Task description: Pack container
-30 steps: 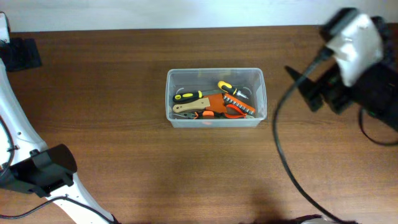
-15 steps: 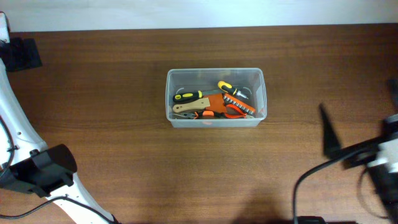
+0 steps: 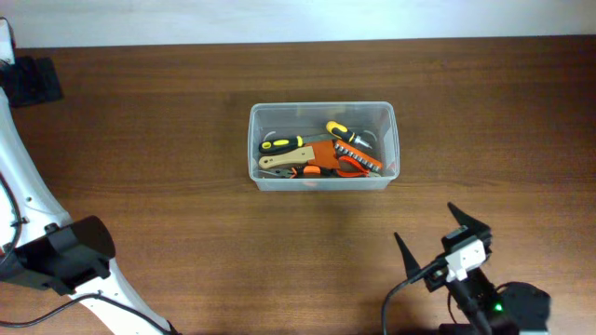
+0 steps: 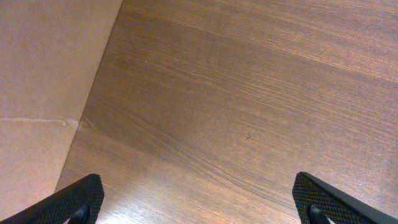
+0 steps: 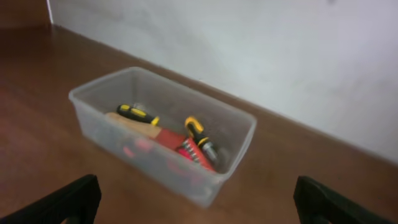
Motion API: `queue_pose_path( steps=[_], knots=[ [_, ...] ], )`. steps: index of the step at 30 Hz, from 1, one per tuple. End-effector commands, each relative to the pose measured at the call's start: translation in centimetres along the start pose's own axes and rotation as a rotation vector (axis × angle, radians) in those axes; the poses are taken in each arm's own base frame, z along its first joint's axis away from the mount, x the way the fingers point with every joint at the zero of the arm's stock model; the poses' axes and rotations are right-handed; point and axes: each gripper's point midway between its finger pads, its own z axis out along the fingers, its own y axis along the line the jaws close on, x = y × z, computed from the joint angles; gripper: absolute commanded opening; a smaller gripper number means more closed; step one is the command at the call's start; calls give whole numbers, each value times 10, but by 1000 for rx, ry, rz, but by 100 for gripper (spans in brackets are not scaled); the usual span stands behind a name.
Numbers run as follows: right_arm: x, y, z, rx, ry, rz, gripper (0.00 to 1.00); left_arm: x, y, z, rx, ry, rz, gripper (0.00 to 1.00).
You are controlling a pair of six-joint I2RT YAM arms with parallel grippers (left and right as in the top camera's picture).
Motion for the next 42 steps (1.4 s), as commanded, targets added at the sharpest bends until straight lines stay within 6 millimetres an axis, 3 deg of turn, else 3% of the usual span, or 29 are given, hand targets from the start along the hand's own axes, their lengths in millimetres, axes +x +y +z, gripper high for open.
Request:
queue_pose_path(
  steps=[1,12,24,42],
  knots=[
    [19,3,11,-19,-9,59,99,-1,-1,-2,6,-7,-14,99],
    [64,-13,21,93,86,87,99,-1,-1,-2,6,-7,-14,99],
    [92,-21,24,156,143,100,99,-1,-1,-2,6,-7,-13,99],
    [92,-21,24,158,140,98,99,-1,-1,-2,6,-7,-14,99]
  ],
)
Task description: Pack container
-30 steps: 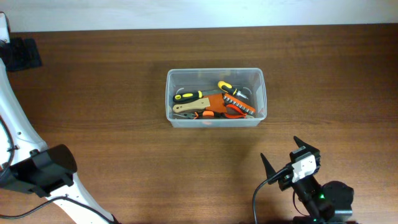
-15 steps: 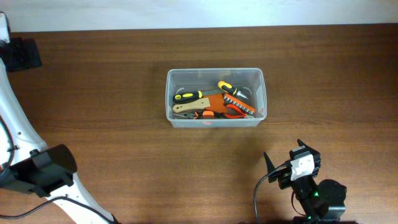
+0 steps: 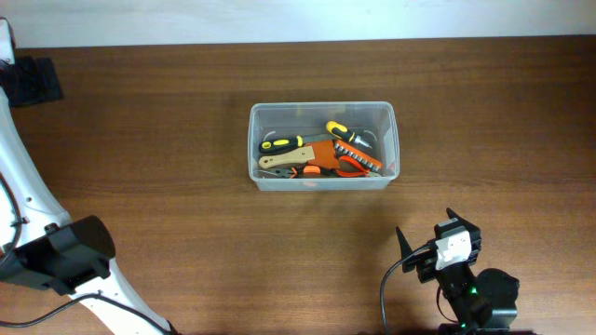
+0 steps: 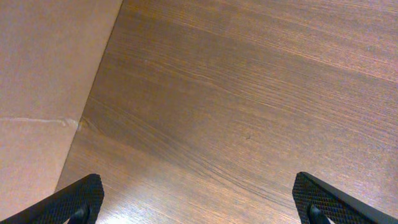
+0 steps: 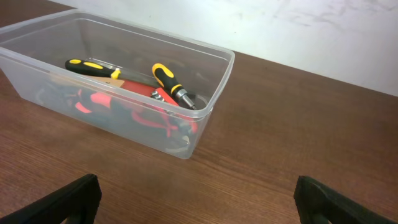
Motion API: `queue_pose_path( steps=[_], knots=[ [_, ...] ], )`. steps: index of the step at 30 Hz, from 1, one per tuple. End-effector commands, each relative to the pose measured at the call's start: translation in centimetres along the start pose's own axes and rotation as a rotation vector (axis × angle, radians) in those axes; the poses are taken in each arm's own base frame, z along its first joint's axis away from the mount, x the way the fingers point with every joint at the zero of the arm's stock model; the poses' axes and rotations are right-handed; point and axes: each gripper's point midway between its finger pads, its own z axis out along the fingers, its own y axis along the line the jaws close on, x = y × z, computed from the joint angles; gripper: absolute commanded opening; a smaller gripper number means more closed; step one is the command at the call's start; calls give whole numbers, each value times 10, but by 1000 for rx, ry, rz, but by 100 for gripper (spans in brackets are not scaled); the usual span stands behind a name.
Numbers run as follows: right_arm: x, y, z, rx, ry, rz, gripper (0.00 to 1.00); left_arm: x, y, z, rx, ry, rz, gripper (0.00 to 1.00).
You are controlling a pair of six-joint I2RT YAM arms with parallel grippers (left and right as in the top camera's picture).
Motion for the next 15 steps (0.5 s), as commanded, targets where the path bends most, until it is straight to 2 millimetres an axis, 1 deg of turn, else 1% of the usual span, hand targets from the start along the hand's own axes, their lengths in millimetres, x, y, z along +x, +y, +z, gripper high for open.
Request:
queue_pose_path(
  steps=[1,15],
  knots=[
    [3,-4,0,23,-2,15,99,-1,-1,-2,6,-7,-13,99],
    [3,-4,0,23,-2,15,99,-1,-1,-2,6,-7,-13,99]
  ],
)
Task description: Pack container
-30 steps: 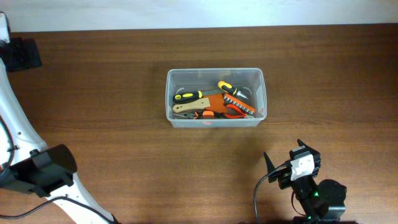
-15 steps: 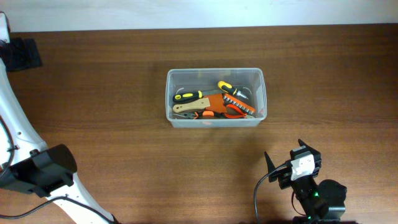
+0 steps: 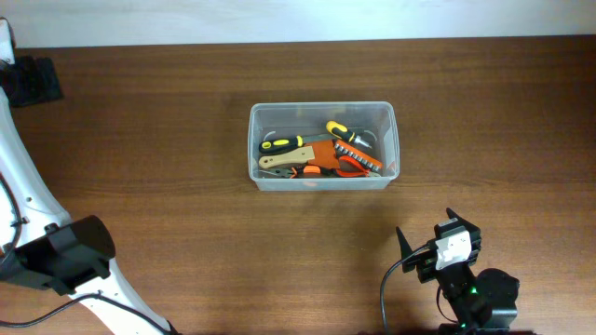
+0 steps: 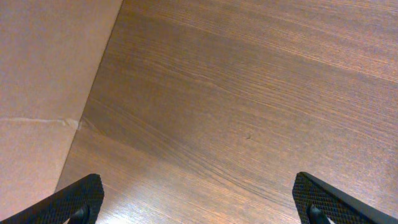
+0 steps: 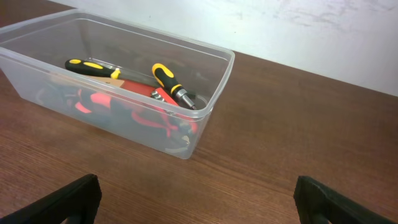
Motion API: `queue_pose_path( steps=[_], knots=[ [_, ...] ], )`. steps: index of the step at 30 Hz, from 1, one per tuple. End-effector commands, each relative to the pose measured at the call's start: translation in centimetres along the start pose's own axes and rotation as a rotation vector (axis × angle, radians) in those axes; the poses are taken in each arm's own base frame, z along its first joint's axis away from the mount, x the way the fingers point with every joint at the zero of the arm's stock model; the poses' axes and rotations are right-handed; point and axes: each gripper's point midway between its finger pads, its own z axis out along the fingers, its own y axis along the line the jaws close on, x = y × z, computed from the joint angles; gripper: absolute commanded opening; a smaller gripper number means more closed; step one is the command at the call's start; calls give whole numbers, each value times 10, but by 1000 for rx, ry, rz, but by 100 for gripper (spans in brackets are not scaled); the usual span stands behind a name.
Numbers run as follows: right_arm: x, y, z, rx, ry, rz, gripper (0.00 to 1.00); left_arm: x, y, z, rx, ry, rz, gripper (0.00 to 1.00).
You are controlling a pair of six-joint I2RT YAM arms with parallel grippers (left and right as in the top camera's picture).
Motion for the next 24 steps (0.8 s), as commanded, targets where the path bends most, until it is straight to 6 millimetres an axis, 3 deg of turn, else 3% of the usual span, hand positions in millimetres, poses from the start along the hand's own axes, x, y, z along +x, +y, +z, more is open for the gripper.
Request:
queue_pose_path(
  steps=[1,7,11,15,21,24],
  knots=[
    [3,-4,0,23,-1,16,99,-1,-1,-2,6,-7,-13,99],
    [3,-4,0,23,-1,16,99,-2,-2,-6,7,-15,-11,99],
    [3,-4,0,23,-1,16,99,-4,-18,-32,22,-59,18,99],
    [3,-4,0,23,-1,16,99,6,-54,-71,69,-96,90,99],
    [3,-4,0,23,-1,16,99,43,-112,-120,153,-131,229,99],
    [3,-4,0,23,-1,16,99,35,-135,-147,196,-296,255,99]
  ],
)
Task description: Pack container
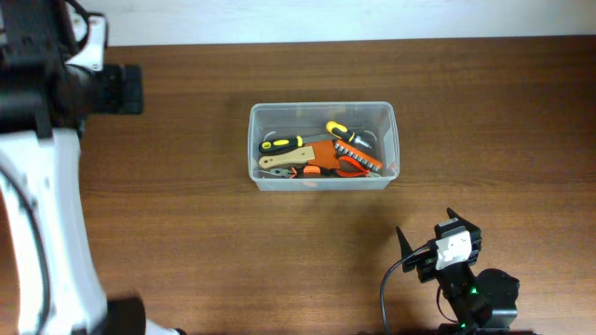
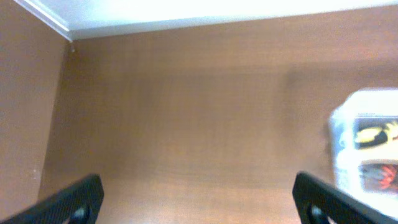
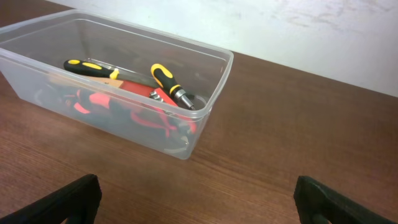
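The clear plastic container (image 1: 321,146) stands mid-table, holding yellow-and-black screwdrivers (image 1: 282,143), orange-handled pliers (image 1: 349,166) and other tools. My right gripper (image 1: 430,234) is low over the table in front of it and to its right, open and empty (image 3: 199,202); its camera looks at the container (image 3: 205,118) and a screwdriver (image 3: 166,79) inside. My left gripper (image 1: 119,88) is up at the far left, open and empty (image 2: 199,199). In its blurred view the container's left end (image 2: 342,130) shows at the right edge.
The brown wooden table (image 1: 168,214) ends at a white wall (image 3: 298,31) behind the container. The white left arm (image 1: 47,233) spans the table's left side. The table's left edge and the floor show in the left wrist view (image 2: 25,124).
My left arm has moved from low over the table's near-left corner to the far left, and its camera now sees the container's end. The right arm and the container are unchanged.
At first my right gripper hung open near the front right, its view of the container blurred, and my left gripper was open over bare table at the left edge. Then the right gripper stood slightly further left and stayed there. Now the left arm is at the far left.
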Motion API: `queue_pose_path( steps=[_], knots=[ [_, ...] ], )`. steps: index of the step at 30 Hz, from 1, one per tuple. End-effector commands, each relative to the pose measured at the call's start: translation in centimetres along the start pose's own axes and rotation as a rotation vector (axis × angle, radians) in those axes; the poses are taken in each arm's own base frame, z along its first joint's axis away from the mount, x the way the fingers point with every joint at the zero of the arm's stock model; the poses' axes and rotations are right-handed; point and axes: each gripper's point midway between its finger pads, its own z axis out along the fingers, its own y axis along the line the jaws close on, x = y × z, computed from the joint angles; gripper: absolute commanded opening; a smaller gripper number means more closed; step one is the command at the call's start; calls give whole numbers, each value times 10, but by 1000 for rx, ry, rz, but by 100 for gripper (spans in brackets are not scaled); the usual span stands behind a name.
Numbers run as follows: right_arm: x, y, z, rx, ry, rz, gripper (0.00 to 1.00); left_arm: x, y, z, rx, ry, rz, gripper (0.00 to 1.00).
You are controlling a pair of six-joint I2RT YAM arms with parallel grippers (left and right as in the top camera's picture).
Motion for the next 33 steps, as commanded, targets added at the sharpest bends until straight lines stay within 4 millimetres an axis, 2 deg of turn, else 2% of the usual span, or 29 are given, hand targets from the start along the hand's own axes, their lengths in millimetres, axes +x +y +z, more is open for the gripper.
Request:
queue_pose_path(
  steps=[1,3,6,8,11,18,23,28,33],
  knots=[
    [3,-3,1,19,0,16,99,-13,-37,-35,76,-202,34,99],
    [3,-3,1,19,0,16,99,-20,-60,-49,142,-317,58,99],
    [3,-3,1,19,0,16,99,-20,-79,-69,195,-458,78,99],
    [3,-3,1,19,0,16,99,-11,-88,-80,212,-549,85,99],
    [3,-3,1,19,0,16,99,13,-92,-82,216,-634,81,99],
    [3,-3,1,19,0,16,99,106,-100,-44,203,-730,65,99],
    [3,-3,1,19,0,16,99,161,-108,-11,196,-804,54,99],
    [3,-3,1,19,0,16,99,197,-115,16,189,-871,43,99],
    [3,-3,1,19,0,16,99,215,-119,33,189,-860,45,99]
  ],
)
